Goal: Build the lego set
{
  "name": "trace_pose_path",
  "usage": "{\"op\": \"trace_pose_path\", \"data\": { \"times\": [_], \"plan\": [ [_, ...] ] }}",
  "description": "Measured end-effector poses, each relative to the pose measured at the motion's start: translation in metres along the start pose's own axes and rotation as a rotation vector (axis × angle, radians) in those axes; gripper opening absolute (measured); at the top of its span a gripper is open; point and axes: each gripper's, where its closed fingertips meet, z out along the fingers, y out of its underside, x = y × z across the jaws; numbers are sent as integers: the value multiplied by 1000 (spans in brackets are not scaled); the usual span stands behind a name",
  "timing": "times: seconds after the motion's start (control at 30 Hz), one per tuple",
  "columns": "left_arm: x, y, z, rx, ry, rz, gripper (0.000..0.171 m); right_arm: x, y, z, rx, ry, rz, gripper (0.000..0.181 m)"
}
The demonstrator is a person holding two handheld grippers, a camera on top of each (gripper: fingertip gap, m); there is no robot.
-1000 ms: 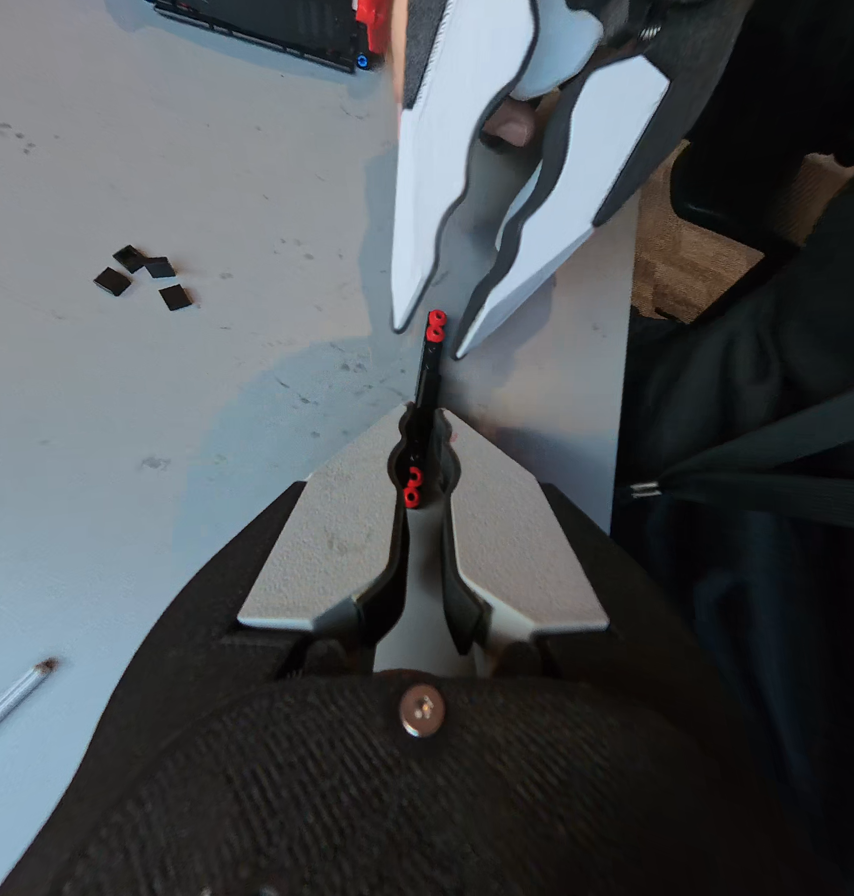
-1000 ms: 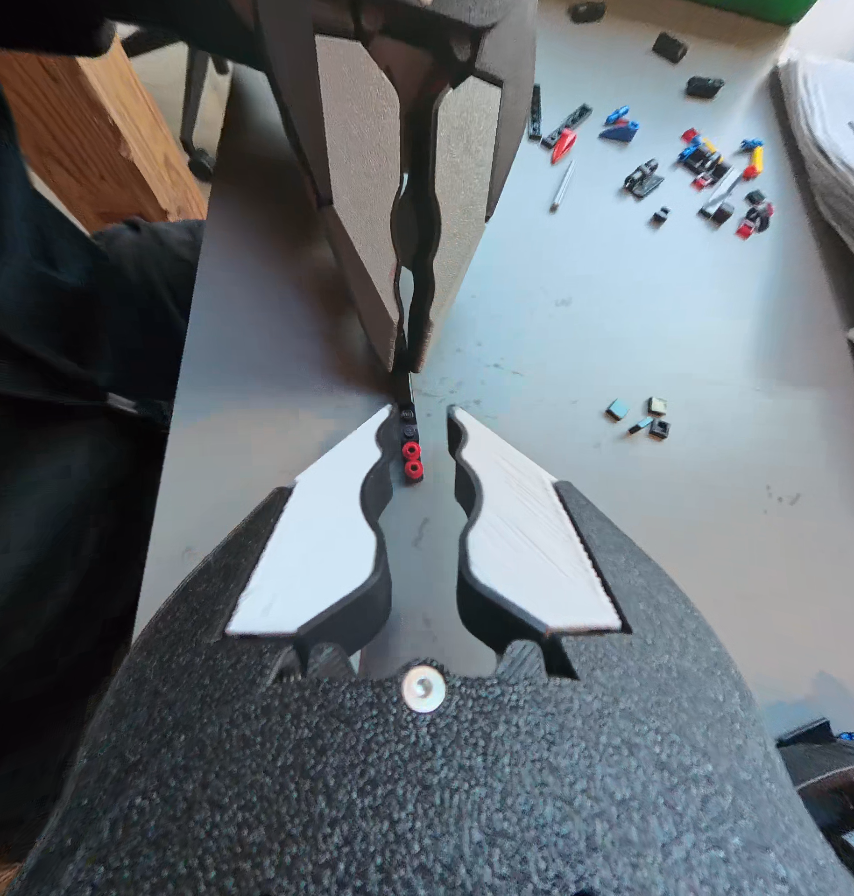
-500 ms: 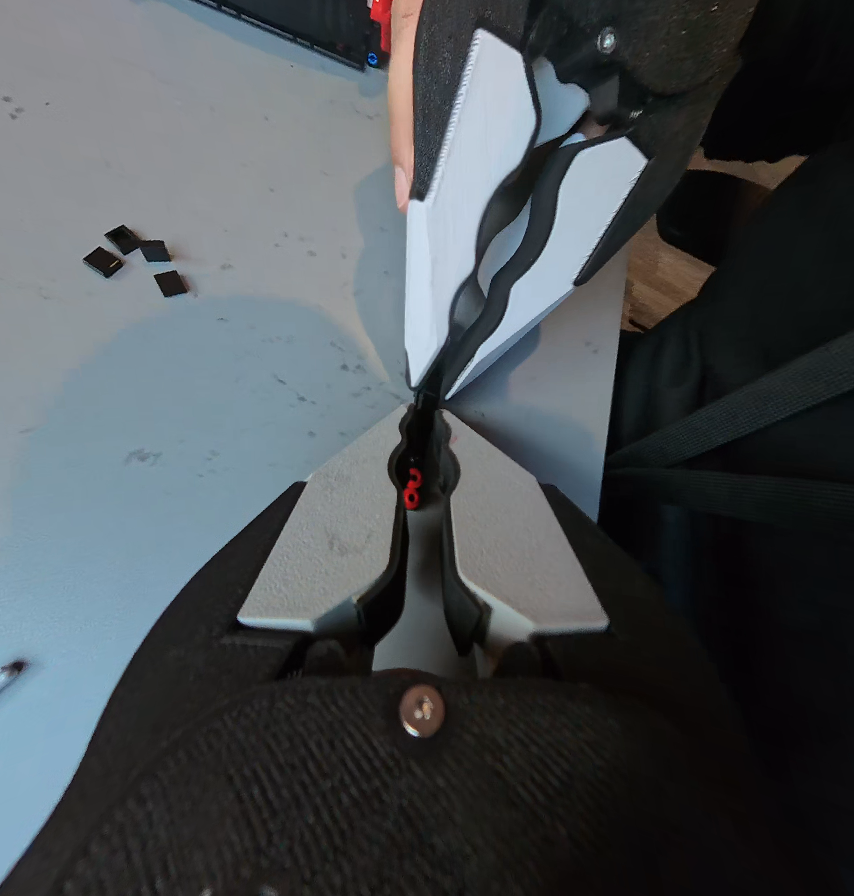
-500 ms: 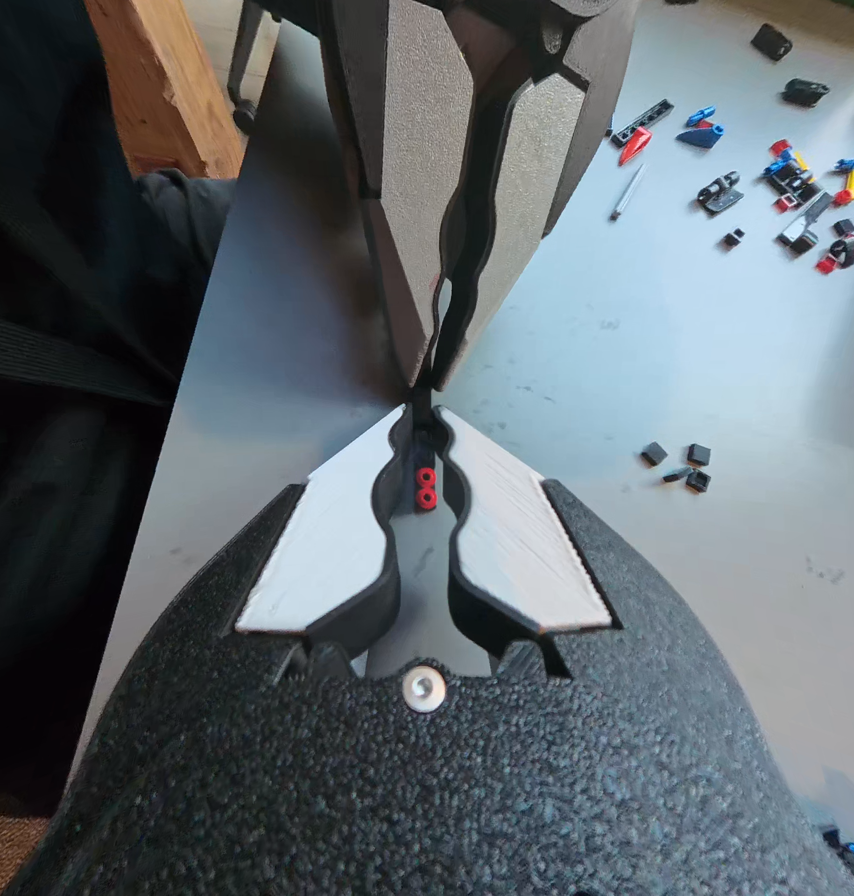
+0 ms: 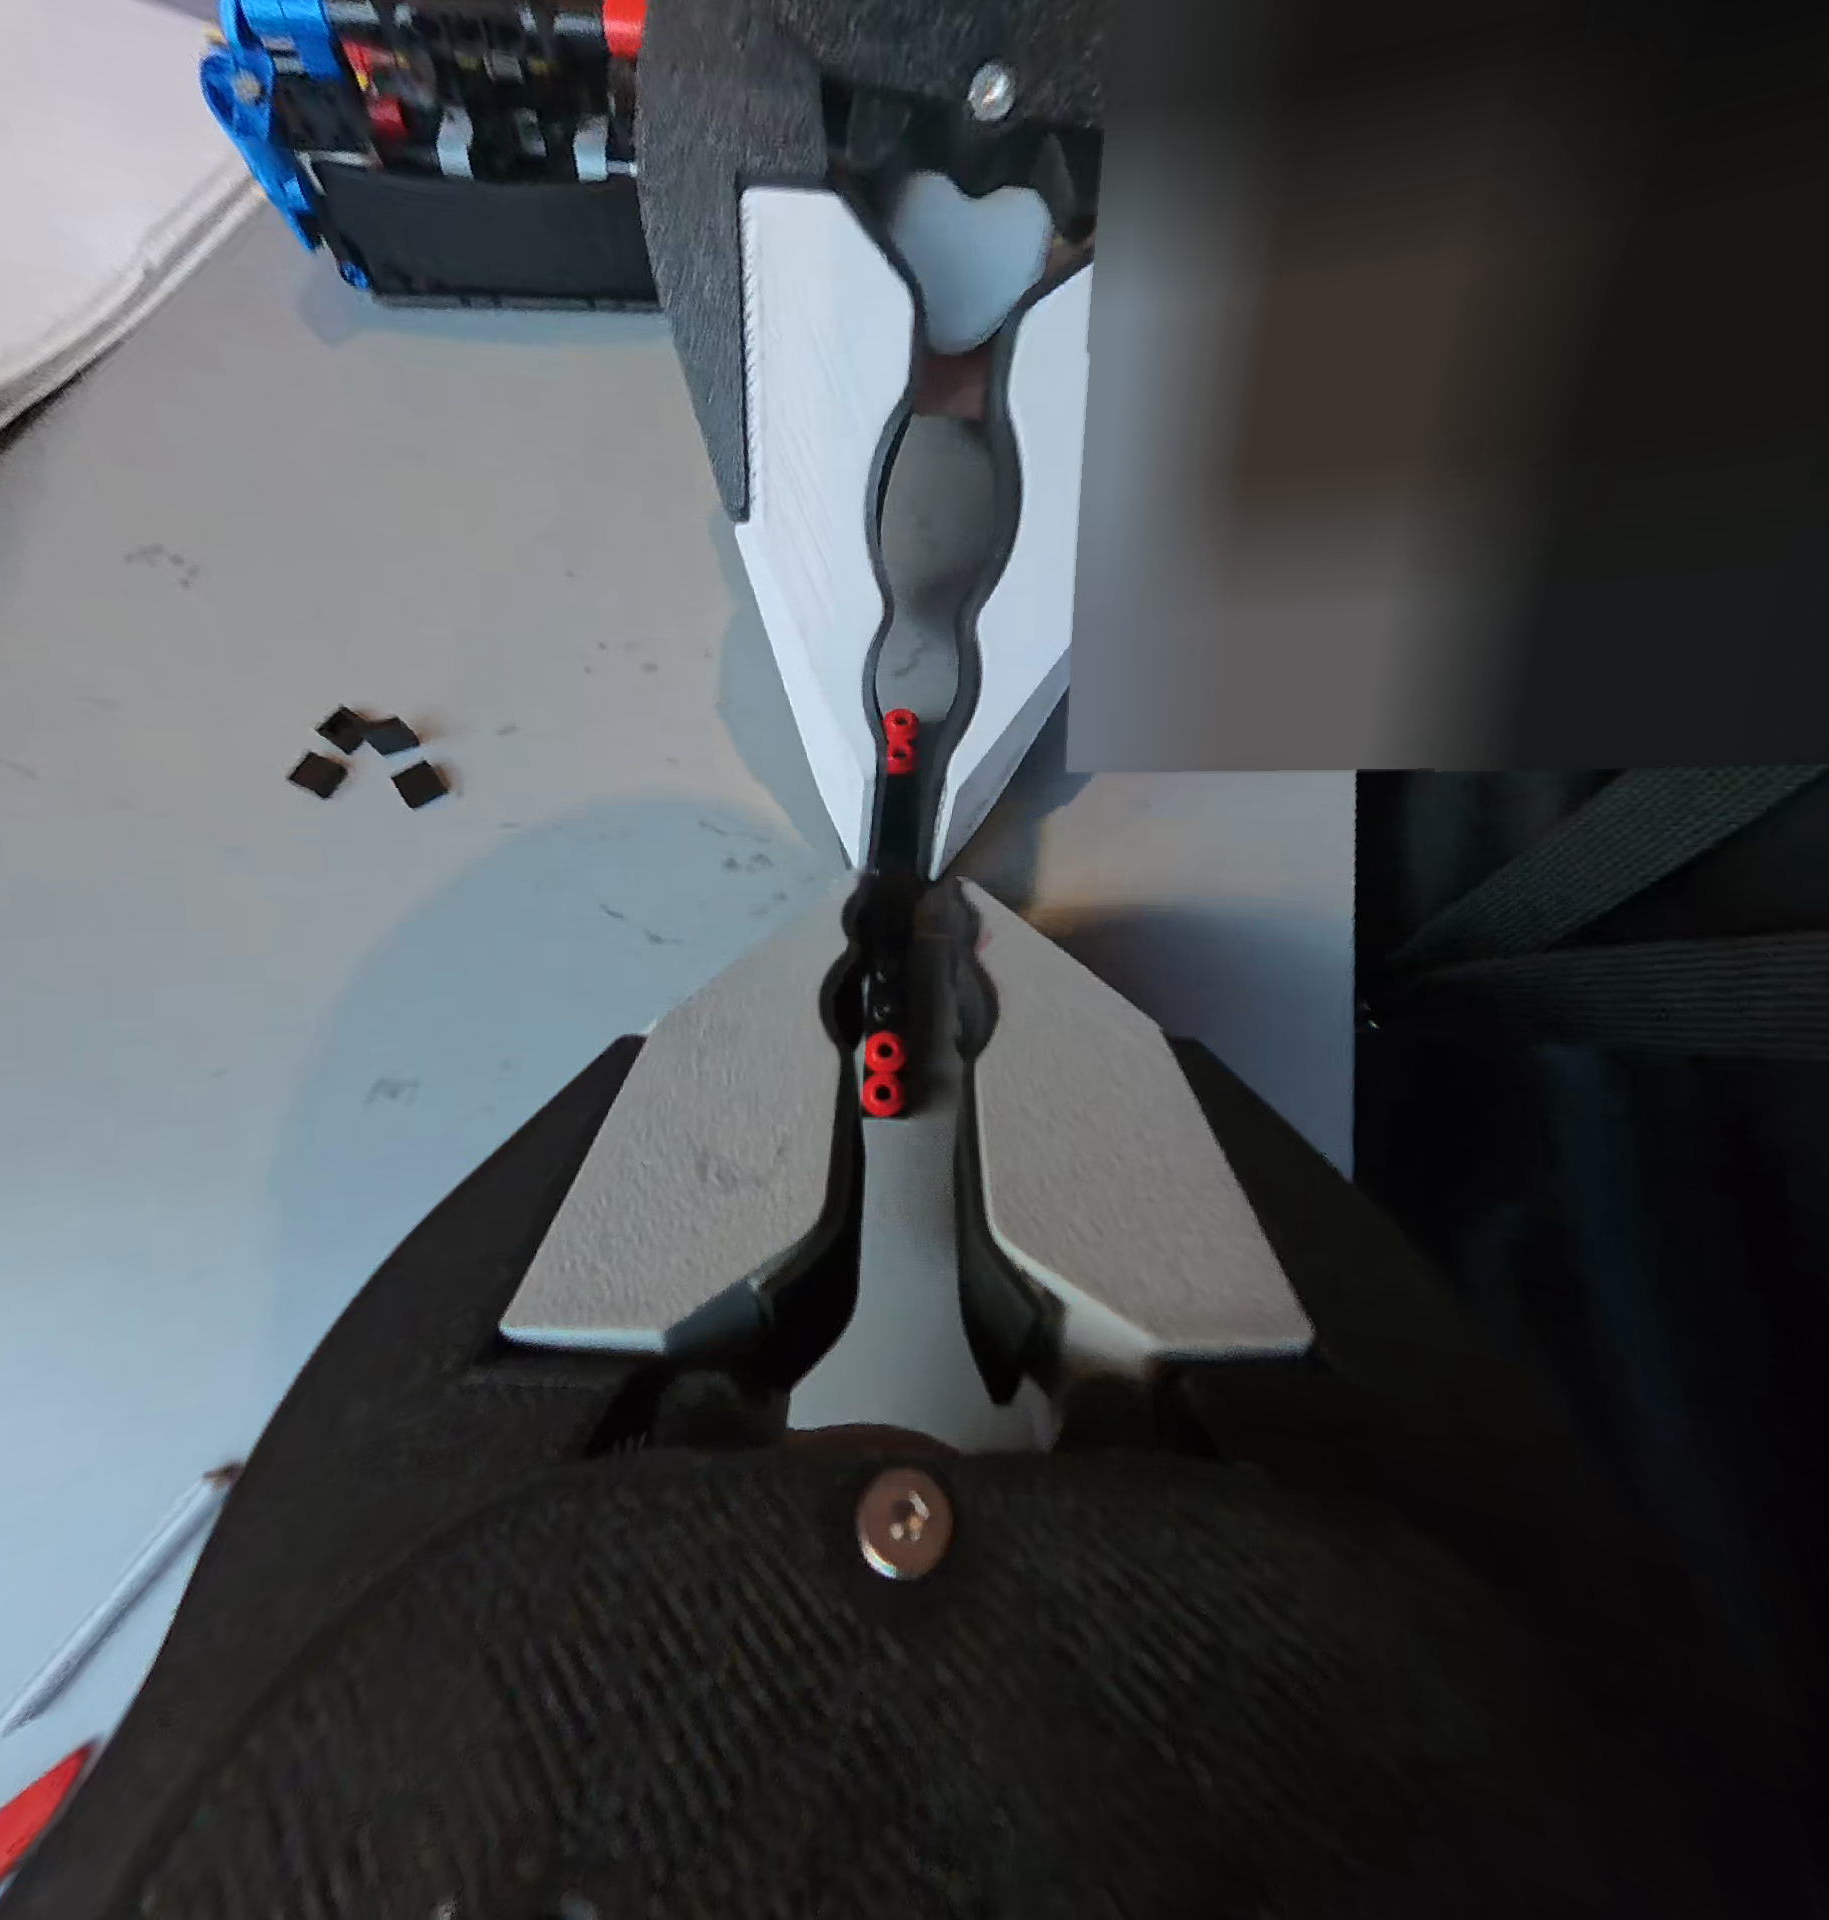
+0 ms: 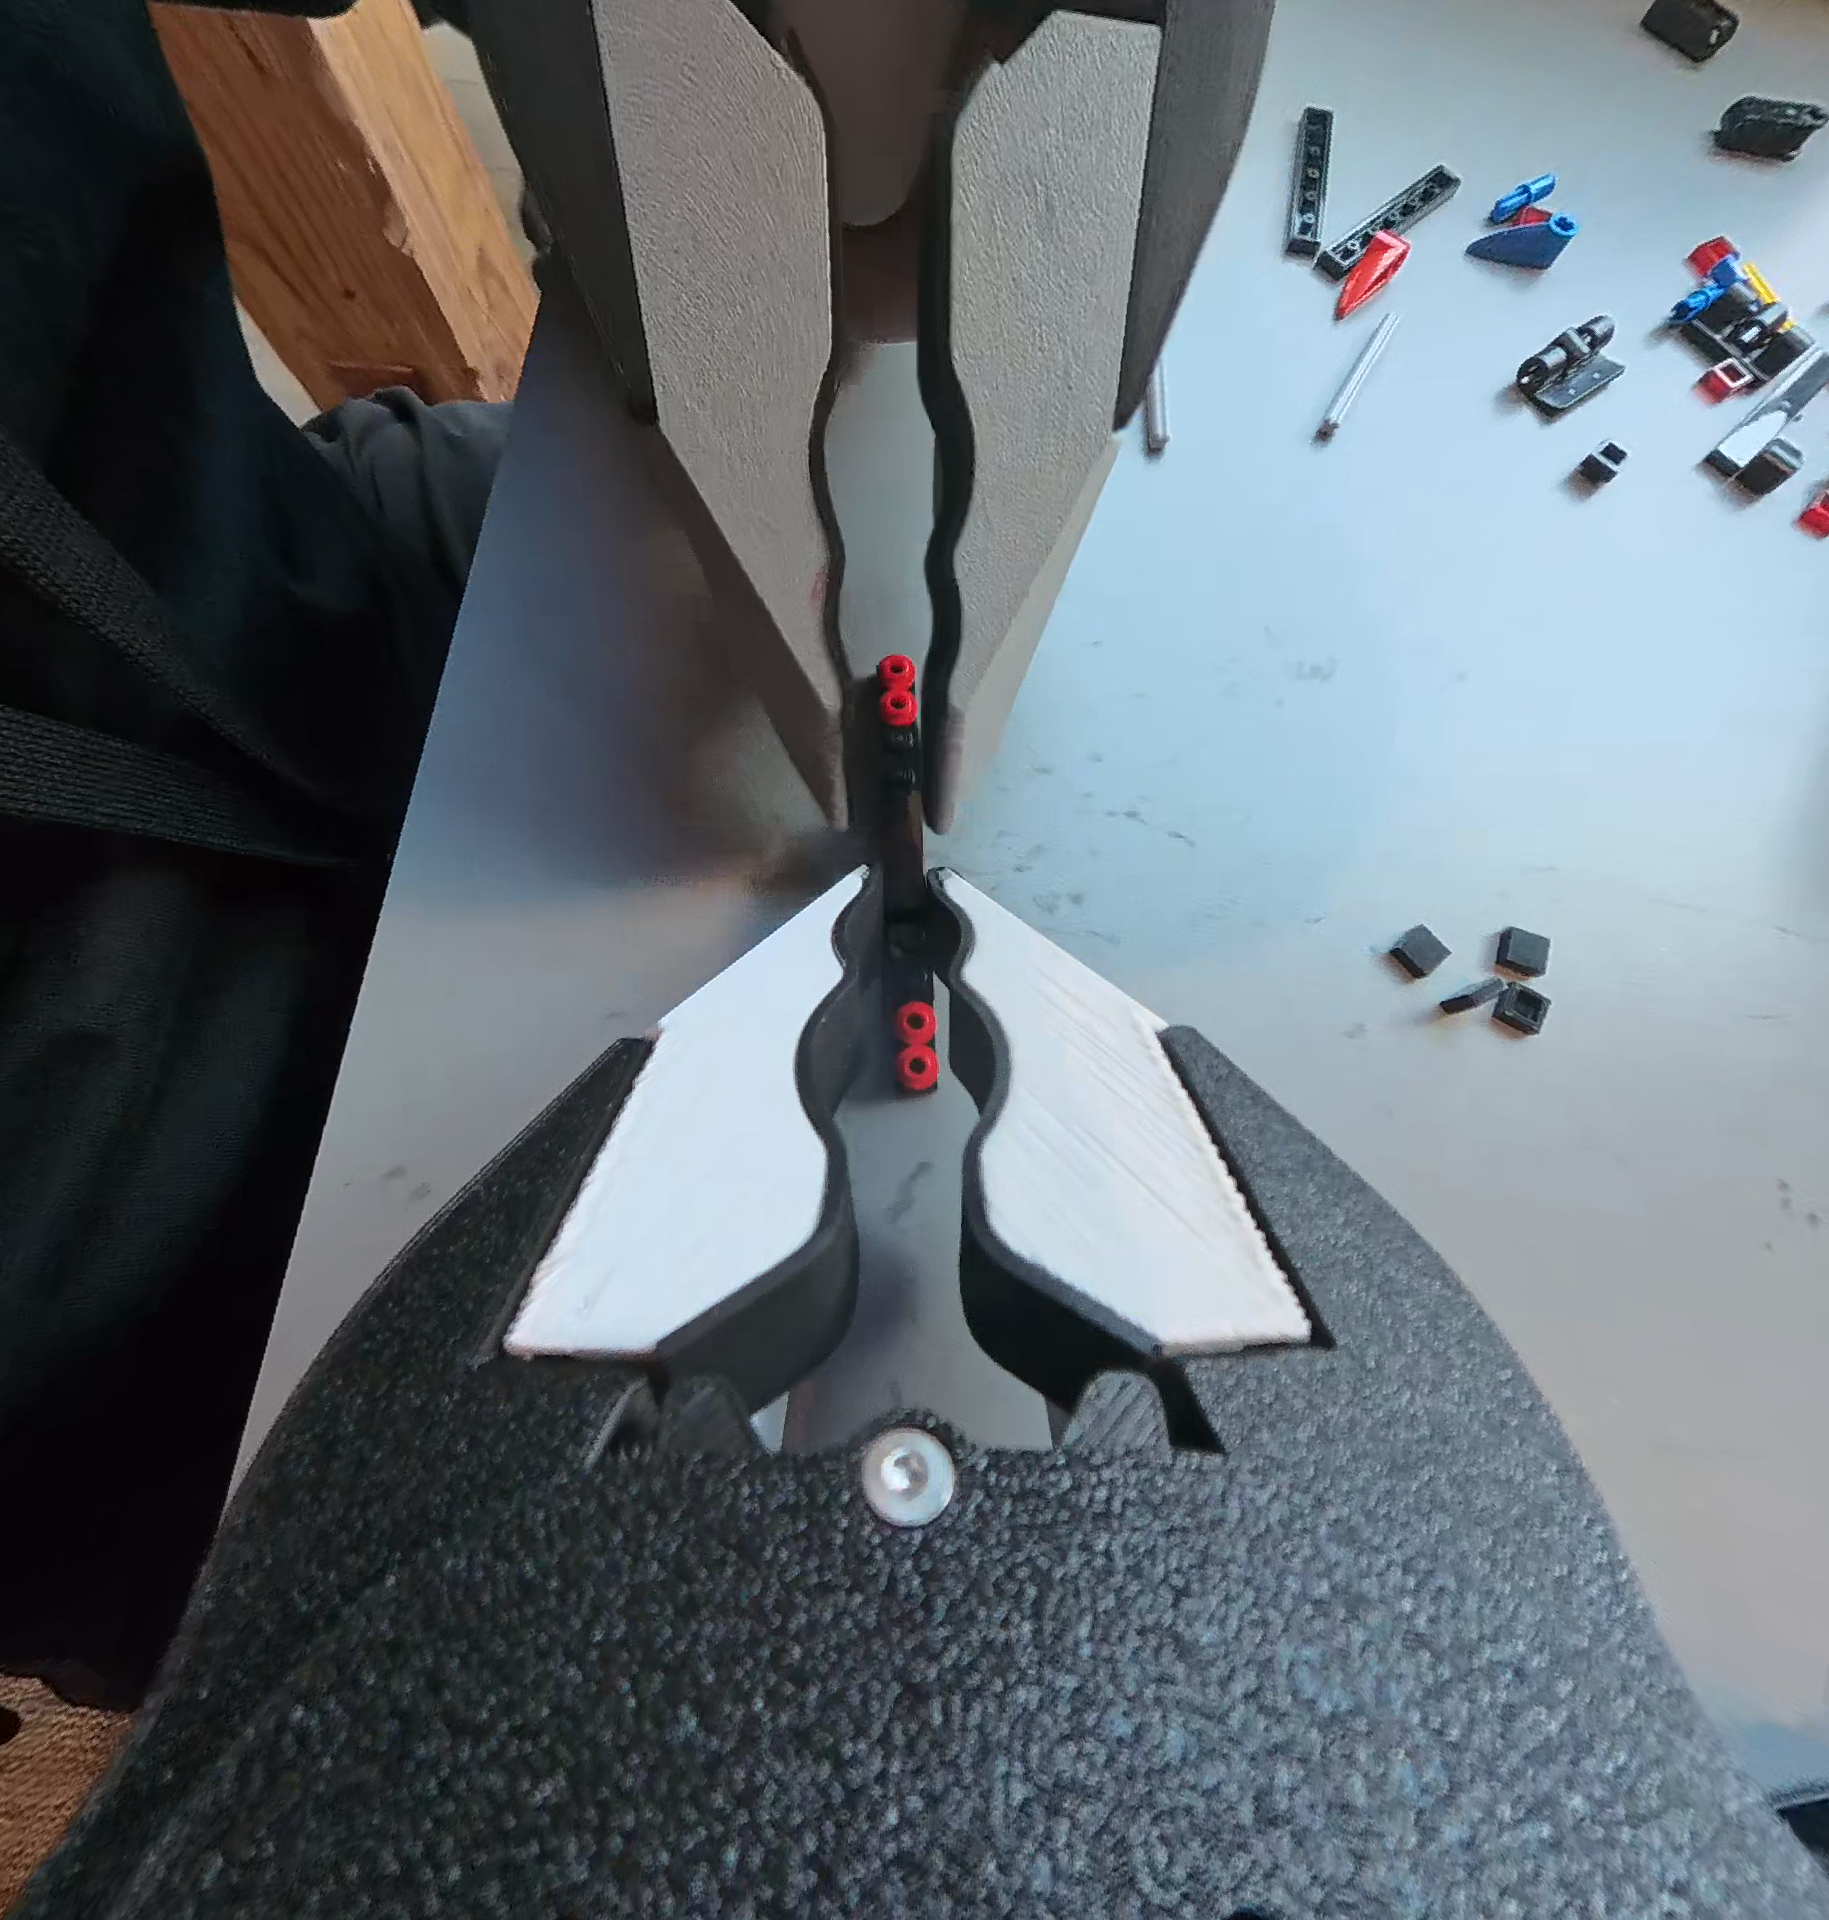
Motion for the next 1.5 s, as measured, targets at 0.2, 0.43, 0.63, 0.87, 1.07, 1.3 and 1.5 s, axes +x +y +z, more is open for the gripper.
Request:
{"op": "trace_pose_path", "data": {
  "times": [0.2,0.43,0.63,0.87,1.07,1.3,1.5],
  "plan": [
    [-5,4,1,-11,-8,12,0,0,0,0,0,-44,51,7],
    [-6,4,2,-12,28,-56,0,-1,0,1,0,-81,101,7],
    [-6,2,6,-24,34,-99,0,-1,1,1,-8,-136,165,7],
    [-6,2,6,-3,39,-112,0,-2,2,2,-24,-198,242,7],
    [-9,7,-6,-67,-26,-36,0,-2,2,2,-34,-175,229,7],
    [-6,14,-7,-94,1,-42,0,-2,2,3,-91,-158,182,7],
    [-4,9,-9,-104,0,-16,0,-1,2,3,-137,-154,158,7]
  ]
}}
